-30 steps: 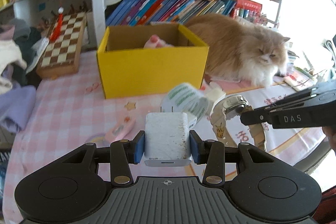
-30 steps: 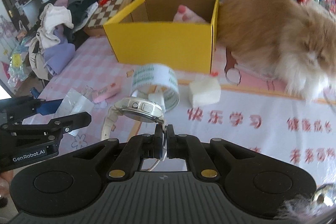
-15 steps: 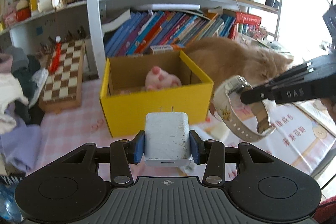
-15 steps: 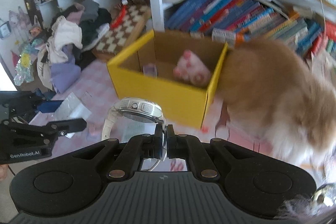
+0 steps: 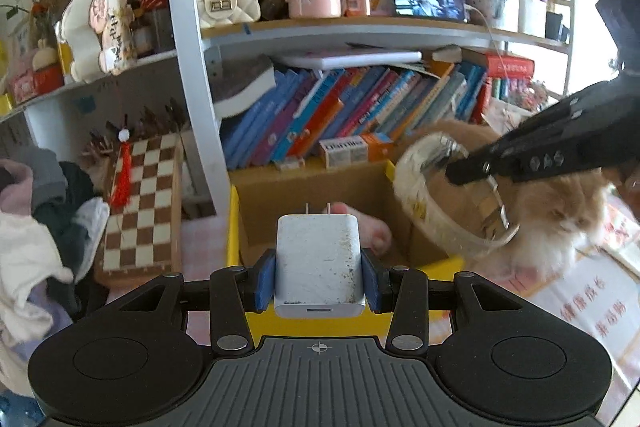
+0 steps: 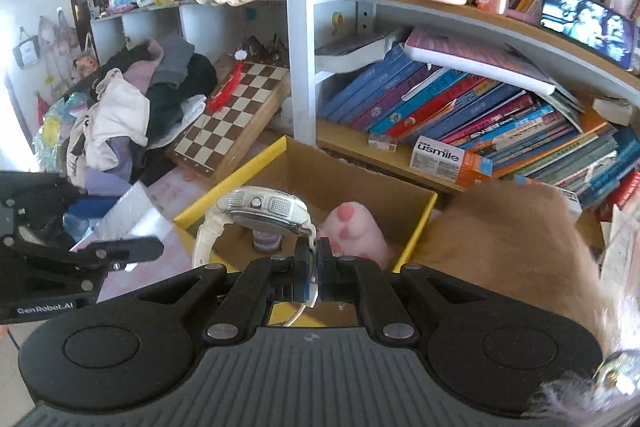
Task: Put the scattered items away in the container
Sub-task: 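Carry the charger and watch together up and into the yellow box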
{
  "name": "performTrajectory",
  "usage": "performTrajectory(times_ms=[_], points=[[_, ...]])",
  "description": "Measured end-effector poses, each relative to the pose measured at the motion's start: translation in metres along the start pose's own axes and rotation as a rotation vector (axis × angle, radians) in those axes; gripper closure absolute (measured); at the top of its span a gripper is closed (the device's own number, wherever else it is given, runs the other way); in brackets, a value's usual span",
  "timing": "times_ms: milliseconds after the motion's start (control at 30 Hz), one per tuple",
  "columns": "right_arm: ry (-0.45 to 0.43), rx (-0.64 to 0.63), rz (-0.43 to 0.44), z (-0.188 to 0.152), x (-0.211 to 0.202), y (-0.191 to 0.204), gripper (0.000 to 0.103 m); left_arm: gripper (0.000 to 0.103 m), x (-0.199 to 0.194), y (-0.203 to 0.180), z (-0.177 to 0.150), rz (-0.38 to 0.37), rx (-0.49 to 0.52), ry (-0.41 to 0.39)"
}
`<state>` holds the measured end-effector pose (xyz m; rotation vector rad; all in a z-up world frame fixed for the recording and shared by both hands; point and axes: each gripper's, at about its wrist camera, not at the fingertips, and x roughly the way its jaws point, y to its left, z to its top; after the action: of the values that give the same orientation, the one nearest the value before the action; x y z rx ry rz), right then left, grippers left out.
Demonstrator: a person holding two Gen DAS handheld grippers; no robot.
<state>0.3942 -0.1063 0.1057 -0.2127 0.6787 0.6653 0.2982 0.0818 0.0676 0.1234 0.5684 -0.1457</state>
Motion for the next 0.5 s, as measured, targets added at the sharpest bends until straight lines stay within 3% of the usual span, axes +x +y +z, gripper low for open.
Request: performTrajectory(times_ms=[333, 500], points=[[0.067, -0.058, 0.014, 0.022, 0.06, -0.018, 0.1, 0.061, 0.054, 0.009, 0.026, 0.025, -0.002, 0.078], [0.148, -0.056, 0.041, 0.022, 0.097, -0.029, 0.1, 0.061, 0.083, 0.013, 0.03, 0.042, -0.025, 0.125]])
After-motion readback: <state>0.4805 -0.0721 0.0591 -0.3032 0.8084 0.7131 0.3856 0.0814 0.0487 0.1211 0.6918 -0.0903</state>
